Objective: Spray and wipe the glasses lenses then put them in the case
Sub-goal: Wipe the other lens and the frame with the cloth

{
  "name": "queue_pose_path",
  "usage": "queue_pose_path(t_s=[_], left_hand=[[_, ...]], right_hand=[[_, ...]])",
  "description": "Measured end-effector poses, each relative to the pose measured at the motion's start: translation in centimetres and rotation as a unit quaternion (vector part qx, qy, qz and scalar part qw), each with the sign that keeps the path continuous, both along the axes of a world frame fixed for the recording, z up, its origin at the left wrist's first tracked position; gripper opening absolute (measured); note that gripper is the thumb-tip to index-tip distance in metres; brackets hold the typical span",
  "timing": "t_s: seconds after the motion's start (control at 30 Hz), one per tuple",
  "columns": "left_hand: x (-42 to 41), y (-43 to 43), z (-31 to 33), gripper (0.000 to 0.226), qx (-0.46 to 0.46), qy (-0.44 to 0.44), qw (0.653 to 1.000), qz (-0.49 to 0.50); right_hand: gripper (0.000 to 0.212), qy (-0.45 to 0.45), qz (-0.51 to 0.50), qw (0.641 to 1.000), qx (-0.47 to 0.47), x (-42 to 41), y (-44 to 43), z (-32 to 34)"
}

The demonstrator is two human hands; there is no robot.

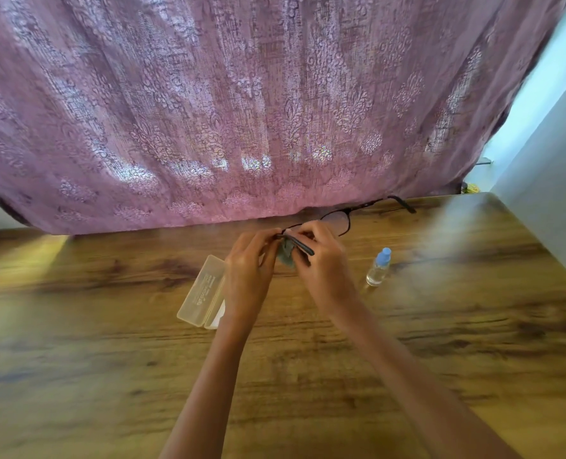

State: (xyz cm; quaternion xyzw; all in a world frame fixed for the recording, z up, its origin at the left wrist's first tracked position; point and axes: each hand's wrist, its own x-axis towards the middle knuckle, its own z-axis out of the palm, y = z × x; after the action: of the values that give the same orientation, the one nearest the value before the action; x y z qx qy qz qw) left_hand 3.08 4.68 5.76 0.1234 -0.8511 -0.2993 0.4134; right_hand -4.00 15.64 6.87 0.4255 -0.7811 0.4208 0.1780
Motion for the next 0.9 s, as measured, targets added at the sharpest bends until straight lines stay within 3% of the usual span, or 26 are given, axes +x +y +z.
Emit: queue_pose_path(t_s=[0.3, 0.53, 0.73, 0.9], left_hand=[[0.0, -0.7, -0.1, 0.017, 0.012, 0.023, 1.0, 0.005], [0.1, -0.4, 0.0, 0.016, -0.014, 0.007, 1.0, -0.01], [0.2, -0.5, 0.4, 0.016, -0.003, 0.025, 1.0, 0.002], [0.2, -0.4, 0.2, 0.016, 0.004, 0.016, 1.0, 0.009]], right_hand=[[0.027, 0.034, -0.044, 0.997, 0.052, -0.7, 0.6, 0.2], [0.04, -0.002, 0.01, 1.0, -0.011, 0.3, 0.2, 0.2], [0.031, 0.014, -0.052, 0.997, 0.048, -0.8, 0.3, 0.6], [0.026, 0.033, -0.037, 0.998, 0.044, 0.3, 0.7, 0.0]])
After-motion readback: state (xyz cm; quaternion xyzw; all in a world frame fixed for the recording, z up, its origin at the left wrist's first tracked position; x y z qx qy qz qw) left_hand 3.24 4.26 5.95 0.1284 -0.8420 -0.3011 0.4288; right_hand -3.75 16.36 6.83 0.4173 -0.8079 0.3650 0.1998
